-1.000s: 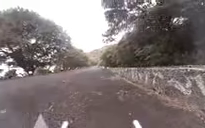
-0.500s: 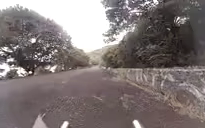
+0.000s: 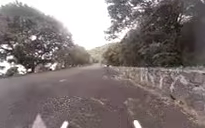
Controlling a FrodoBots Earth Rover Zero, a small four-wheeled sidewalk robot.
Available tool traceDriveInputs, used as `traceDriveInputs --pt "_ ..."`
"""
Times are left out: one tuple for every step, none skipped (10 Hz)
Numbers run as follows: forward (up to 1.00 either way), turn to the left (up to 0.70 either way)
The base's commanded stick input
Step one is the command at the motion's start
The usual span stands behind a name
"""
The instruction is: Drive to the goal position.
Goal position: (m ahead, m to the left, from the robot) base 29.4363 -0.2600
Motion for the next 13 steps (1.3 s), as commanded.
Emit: traceDriveInputs --pt "0.5 0.0" --pt "0.5 0.0" --pt "0.5 0.0" --pt "0.5 0.0" --pt "0.5 0.0" --pt "0.5 0.0" --pt "0.5 0.0" --pt "0.5 0.0" --pt "0.5 0.0" --pt "0.5 0.0" --pt "0.5 0.0" --pt "0.5 0.0" --pt "0.5 0.0"
